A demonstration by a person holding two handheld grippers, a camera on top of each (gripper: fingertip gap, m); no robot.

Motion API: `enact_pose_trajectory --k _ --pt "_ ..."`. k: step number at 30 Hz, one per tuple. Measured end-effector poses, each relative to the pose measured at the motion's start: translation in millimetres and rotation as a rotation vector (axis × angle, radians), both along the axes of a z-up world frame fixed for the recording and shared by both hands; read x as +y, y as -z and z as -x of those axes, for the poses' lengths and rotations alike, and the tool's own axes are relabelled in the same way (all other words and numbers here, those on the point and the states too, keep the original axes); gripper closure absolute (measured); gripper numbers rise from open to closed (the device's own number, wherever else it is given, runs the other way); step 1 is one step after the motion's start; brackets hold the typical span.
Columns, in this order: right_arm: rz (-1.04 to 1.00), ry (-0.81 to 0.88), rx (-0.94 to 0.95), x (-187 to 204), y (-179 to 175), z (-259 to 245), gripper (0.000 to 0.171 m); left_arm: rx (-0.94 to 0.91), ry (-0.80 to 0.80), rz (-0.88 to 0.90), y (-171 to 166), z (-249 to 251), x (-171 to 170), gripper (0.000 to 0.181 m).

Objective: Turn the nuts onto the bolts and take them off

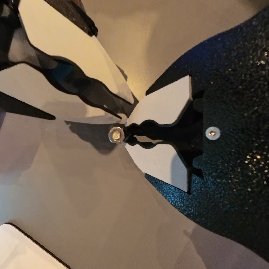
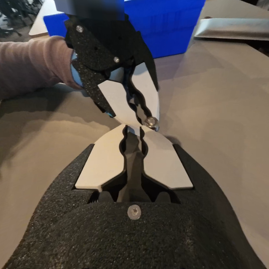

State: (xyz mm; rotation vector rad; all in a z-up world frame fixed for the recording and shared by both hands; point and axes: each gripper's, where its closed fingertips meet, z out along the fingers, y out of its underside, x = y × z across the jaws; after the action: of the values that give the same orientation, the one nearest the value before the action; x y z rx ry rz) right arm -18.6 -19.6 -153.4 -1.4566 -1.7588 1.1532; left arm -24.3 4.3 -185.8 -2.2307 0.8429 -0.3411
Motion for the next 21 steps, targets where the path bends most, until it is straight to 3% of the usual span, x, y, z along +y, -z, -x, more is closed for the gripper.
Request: enact_pose_trajectory --k 6,13,15,16,17,21 --pt "0.006 0.074 0.038 10 -5 1 0.139 0.001 0.0 0.001 0 0 0 0.166" --pt "-0.033 0.095 0.018 13 -2 4 0.133 0.001 0.0 0.001 0 0 0 0.166" --pt "-0.025 0.043 0.012 6 -1 3 0.139 -0.004 0.0 -0.003 0 0 0 0.166" --pt "0.003 -0.025 0.03 -4 -4 -1 0.16 -0.002 0.0 -0.003 0 0 0 0.166" --pt "0.028 -0.043 0.05 -8 -8 -3 0.161 0.0 0.0 0.0 0 0 0 0.166" --pt "0.005 0.082 0.086 11 -12 0 0.142 0.001 0.001 0.001 0 0 0 0.166"
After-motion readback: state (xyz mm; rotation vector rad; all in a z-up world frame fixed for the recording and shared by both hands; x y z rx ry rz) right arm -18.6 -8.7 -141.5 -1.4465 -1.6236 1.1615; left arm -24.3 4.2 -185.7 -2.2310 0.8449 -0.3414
